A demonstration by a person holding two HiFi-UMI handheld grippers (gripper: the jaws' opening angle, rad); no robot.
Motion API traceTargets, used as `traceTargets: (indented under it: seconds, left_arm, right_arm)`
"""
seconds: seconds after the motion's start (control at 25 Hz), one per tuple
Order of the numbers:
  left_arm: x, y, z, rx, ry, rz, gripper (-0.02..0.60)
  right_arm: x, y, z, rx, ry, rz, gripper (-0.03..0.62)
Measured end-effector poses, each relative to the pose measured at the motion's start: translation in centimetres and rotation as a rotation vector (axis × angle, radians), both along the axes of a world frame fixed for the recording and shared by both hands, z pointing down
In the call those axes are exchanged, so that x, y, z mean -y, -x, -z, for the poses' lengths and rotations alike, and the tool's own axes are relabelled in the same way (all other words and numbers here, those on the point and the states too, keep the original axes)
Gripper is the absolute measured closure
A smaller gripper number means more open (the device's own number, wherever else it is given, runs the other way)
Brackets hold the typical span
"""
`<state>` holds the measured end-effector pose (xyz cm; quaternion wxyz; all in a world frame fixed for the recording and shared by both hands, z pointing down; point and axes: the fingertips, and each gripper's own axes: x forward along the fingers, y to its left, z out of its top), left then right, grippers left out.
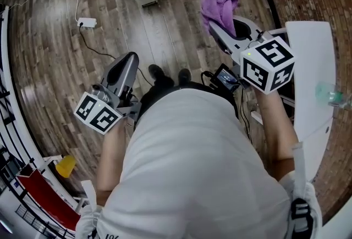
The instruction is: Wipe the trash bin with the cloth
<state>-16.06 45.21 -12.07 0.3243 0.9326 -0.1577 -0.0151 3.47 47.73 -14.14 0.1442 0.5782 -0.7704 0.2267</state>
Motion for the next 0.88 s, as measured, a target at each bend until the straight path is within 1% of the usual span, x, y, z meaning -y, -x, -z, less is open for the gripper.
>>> traceTargets:
  seconds: [0.16,0.32,0.64,0.72,0.88]
  left_arm:
    - [-1.3,-2.1,0.8,0.009,-0.017,-0.012,0.578]
    - [-1.9,-3.5,1.0,0.026,-0.027,-0.031,0.578]
    - [-2.2,-6.2,1.1,0.064,-0.044,-0.072,0.578]
    - [-2.7,-7.0,0.9,0.07,-0.034,-0.087,0.578]
    - [-5.7,-9.3,-0.3,0.077,0.034,-0.149,0.578]
  right_arm:
    - [-0.9,-1.8,0.2,0.025,-0.028,-0.016,0.519]
    - [-1.1,-3.3,0.4,0.027,-0.056,-0.027,0.519]
    - [-2.0,-6.6,0.1,0.037,-0.076,-0.086,0.519]
    - [-2.7,-7.5,-0.3,0.04,-0.064,-0.103,0.519]
    - [-6.8,-9.5,-1.8,0.046,0.012,-0.16,0.519]
